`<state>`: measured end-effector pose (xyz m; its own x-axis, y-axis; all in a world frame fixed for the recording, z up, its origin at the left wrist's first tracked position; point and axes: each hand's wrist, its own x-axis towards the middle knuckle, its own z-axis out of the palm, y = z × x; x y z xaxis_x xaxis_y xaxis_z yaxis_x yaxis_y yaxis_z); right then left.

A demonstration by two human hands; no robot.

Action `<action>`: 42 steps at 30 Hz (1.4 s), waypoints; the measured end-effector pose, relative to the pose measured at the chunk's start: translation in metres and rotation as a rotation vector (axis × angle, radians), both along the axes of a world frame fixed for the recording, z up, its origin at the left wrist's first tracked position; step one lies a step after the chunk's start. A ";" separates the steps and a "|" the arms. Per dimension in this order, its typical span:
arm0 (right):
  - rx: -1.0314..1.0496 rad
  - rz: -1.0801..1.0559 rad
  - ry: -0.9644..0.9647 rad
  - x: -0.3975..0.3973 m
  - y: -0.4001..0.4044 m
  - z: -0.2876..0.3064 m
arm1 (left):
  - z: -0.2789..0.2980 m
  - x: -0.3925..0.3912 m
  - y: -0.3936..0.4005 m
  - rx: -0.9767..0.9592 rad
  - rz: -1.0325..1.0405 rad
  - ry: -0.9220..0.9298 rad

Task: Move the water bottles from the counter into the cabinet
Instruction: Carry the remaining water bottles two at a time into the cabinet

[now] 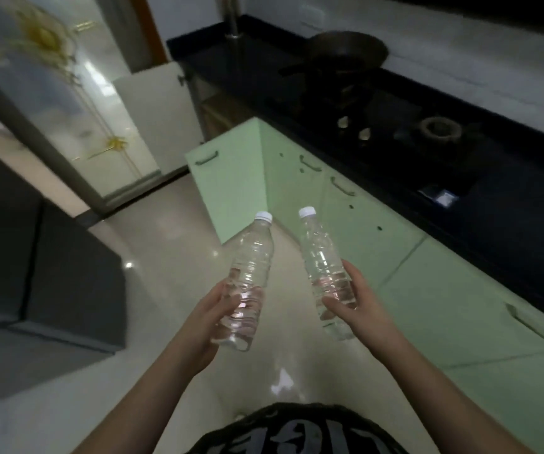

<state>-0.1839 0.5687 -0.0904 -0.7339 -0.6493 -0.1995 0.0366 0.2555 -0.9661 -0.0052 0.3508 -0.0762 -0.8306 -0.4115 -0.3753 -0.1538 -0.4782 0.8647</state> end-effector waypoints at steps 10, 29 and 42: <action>-0.099 0.265 -0.095 0.063 -0.192 -0.001 | 0.012 0.104 -0.123 0.138 0.205 0.092; -0.083 0.547 -0.024 -0.049 -0.484 0.017 | 0.010 0.030 -0.336 -0.012 0.631 -0.052; -0.044 0.544 -0.084 -0.051 -0.706 -0.013 | -0.003 0.023 -0.555 -0.101 0.677 -0.124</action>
